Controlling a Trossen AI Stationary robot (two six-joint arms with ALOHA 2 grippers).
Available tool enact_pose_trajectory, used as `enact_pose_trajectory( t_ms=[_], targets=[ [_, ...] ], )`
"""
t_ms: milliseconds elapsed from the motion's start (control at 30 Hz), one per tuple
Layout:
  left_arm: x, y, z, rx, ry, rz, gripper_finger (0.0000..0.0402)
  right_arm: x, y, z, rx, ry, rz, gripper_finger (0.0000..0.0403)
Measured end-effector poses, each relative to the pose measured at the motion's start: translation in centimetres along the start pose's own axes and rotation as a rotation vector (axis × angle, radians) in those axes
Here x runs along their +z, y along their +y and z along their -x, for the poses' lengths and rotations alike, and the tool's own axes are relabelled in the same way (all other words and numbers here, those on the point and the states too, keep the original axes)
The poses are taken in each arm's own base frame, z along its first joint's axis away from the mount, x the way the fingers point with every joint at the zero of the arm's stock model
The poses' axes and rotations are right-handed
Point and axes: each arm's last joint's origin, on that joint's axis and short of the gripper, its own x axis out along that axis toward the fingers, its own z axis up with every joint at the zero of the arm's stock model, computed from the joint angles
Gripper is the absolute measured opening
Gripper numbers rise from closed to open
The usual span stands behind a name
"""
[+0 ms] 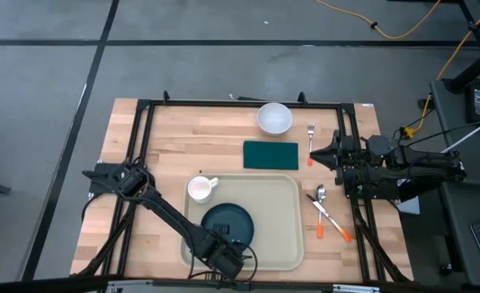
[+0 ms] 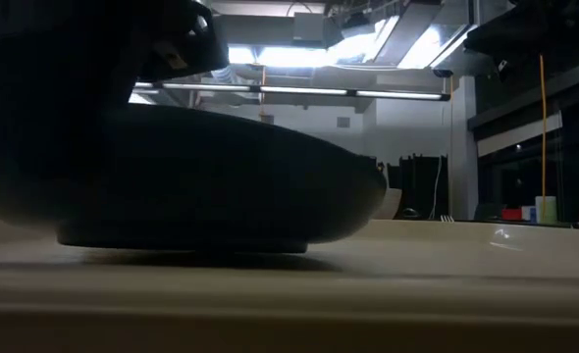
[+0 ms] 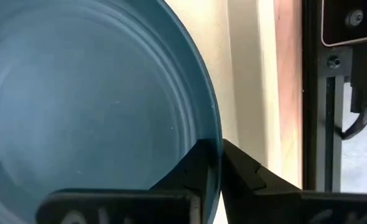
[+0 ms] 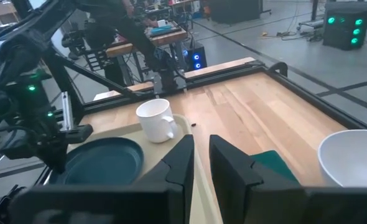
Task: Set up tray
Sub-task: Put the black plate on the white tray at the bottom right of the white mug, then put the white bowl on top of the black plate on the white tray
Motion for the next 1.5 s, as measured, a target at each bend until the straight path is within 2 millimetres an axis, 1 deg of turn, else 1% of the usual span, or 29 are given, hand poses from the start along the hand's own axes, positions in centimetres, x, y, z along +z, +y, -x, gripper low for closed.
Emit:
enact_pose_trajectory(
  t_ms=[133,333,467,533,600,700,800,900,1000,1067,1100,1200,1267,1333,1433,1500],
  targets=[
    [0.2,0.2,-0.1,-0.036,0.011,0.011,0.0055,0.0,0.0,0.0,0.005,0.001,0.001,0.0058],
    [0.6,-0.1,0.0,-0.080,-0.017,0.004,0.0103,0.0,0.0,0.0,0.009,0.003,0.002,0.0058],
    [0.6,-0.1,0.0,-0.132,0.018,0.054,0.0131,0.0,0.0,0.0,0.010,0.003,0.000,0.0058],
    [0.6,-0.1,0.5,-0.160,0.040,0.082,0.0142,0.0,0.0,0.0,0.010,0.003,-0.001,0.0058],
    [1.0,-0.4,1.8,-0.184,0.029,0.105,0.0150,0.0,0.0,0.0,0.010,0.003,-0.001,0.0058],
    [1.4,-0.5,4.7,-0.188,0.023,0.127,0.0155,0.0,0.0,0.0,0.010,0.003,0.000,0.0058],
    [1.5,-0.1,7.6,-0.135,0.051,0.161,0.0153,0.0,0.0,-0.1,0.008,0.008,0.002,0.0058],
    [1.3,0.5,11.3,-0.064,0.056,0.193,0.0148,-0.1,-0.1,-0.7,-0.033,0.047,0.015,0.0058],
    [1.1,1.4,14.6,0.028,0.005,0.220,0.0144,0.7,-0.2,-1.6,-0.099,0.108,0.054,0.0059],
    [1.1,2.2,16.3,0.106,-0.037,0.240,0.0143,1.7,-0.2,-2.5,-0.134,0.159,0.091,0.0066],
    [1.3,2.5,17.1,0.131,-0.091,0.250,0.0143,2.3,-0.3,-3.0,-0.152,0.187,0.119,0.0074],
    [1.4,4.0,19.4,0.194,-0.219,0.244,0.0143,4.6,-0.7,-4.8,-0.187,0.291,0.181,0.0113],
    [1.3,5.4,20.6,0.238,-0.259,0.270,0.0142,6.2,-1.3,-6.3,-0.199,0.369,0.204,0.0152],
    [1.3,6.6,21.7,0.273,-0.299,0.290,0.0141,7.4,-2.5,-8.0,-0.233,0.453,0.202,0.0198],
    [0.8,8.1,24.0,0.337,-0.399,0.321,0.0141,8.4,-5.6,-11.0,-0.326,0.587,0.170,0.0266],
    [0.3,8.9,25.4,0.373,-0.453,0.334,0.0141,8.1,-8.2,-13.0,-0.351,0.670,0.111,0.0300]
  ],
)
